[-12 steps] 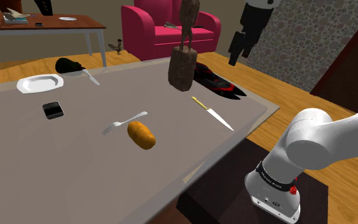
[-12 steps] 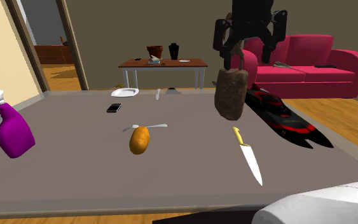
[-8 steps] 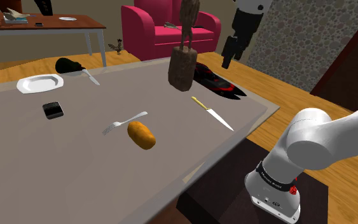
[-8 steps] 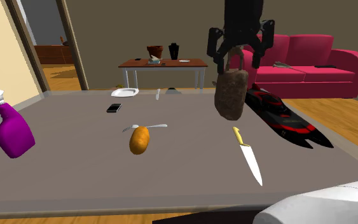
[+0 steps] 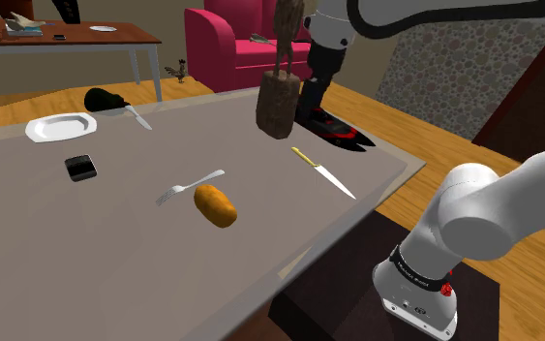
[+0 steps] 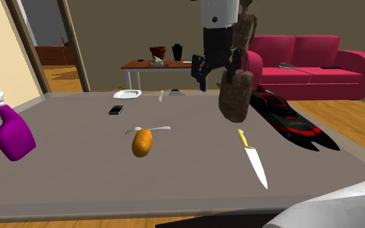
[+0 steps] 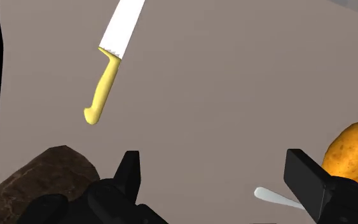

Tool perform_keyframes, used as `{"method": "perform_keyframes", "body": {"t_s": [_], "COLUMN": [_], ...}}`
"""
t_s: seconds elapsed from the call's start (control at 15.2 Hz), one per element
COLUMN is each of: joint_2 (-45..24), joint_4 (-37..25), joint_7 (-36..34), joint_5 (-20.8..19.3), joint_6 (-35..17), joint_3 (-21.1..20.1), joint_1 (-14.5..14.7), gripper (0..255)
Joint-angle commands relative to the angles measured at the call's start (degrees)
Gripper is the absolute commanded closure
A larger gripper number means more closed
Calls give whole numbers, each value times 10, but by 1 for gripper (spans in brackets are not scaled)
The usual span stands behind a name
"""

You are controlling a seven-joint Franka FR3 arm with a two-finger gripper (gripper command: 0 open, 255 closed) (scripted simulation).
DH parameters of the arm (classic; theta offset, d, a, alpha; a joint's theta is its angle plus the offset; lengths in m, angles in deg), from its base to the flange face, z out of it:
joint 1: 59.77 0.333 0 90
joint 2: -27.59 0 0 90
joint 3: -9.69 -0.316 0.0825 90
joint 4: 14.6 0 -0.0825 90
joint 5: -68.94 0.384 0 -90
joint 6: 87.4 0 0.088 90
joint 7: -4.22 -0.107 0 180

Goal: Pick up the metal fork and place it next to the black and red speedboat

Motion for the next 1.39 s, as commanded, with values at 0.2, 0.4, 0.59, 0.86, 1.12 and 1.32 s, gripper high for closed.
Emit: {"method": "perform_keyframes", "body": {"t_s": [0.2, 0.4, 0.59, 0.86, 1.12, 1.32], "joint_2": [-87, -140, -193, -264, -334, -385], "joint_4": [-15, -29, -47, -78, -114, -145], "joint_7": [48, 76, 105, 142, 177, 202], "joint_5": [5, 8, 11, 14, 14, 11], "joint_6": [-82, -126, -165, -211, -250, -274], "joint_3": [-3, -7, -12, -22, -36, -47], "joint_1": [25, 40, 53, 69, 84, 95], "gripper": [0, 0, 0, 0, 0, 0]}}
